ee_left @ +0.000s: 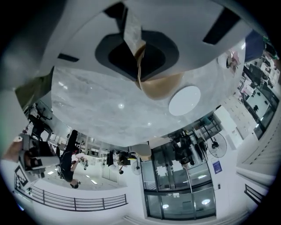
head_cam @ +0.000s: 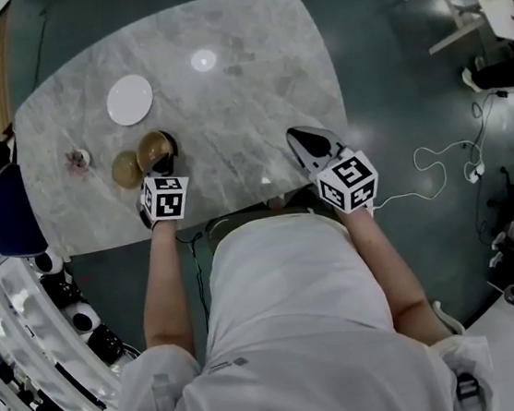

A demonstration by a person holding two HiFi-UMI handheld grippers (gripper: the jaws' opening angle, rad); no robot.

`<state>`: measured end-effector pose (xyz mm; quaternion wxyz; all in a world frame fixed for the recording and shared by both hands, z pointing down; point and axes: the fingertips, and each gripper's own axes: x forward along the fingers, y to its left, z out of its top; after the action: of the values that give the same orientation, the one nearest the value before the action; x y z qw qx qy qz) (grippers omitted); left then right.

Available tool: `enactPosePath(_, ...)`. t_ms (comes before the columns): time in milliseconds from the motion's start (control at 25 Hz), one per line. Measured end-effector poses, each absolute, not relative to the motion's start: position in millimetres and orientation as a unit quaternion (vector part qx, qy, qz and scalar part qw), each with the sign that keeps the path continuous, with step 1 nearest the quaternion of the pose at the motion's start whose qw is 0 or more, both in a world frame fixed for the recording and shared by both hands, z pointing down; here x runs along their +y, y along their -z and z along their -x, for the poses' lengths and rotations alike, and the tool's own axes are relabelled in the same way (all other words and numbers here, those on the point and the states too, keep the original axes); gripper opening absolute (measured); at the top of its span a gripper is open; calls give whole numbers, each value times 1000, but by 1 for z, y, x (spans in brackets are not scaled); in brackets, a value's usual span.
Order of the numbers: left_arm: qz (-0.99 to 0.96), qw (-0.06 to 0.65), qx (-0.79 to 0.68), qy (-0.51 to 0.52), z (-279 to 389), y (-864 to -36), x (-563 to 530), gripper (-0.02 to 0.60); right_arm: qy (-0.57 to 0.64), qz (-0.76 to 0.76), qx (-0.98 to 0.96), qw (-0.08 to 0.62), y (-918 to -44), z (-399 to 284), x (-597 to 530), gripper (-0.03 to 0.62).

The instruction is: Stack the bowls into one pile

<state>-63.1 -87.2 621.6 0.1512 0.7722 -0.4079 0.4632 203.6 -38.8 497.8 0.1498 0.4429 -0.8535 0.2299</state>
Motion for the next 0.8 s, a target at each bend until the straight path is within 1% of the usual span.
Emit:
enactPosePath(440, -778, 169, -396, -458, 56, -632, -81, 21, -229, -444, -852, 156, -499, -204, -31, 9)
enactPosePath(800, -787, 175, -396, -439, 52, -624, -77, 28, -228, -441, -853, 159, -498, -202, -30, 9)
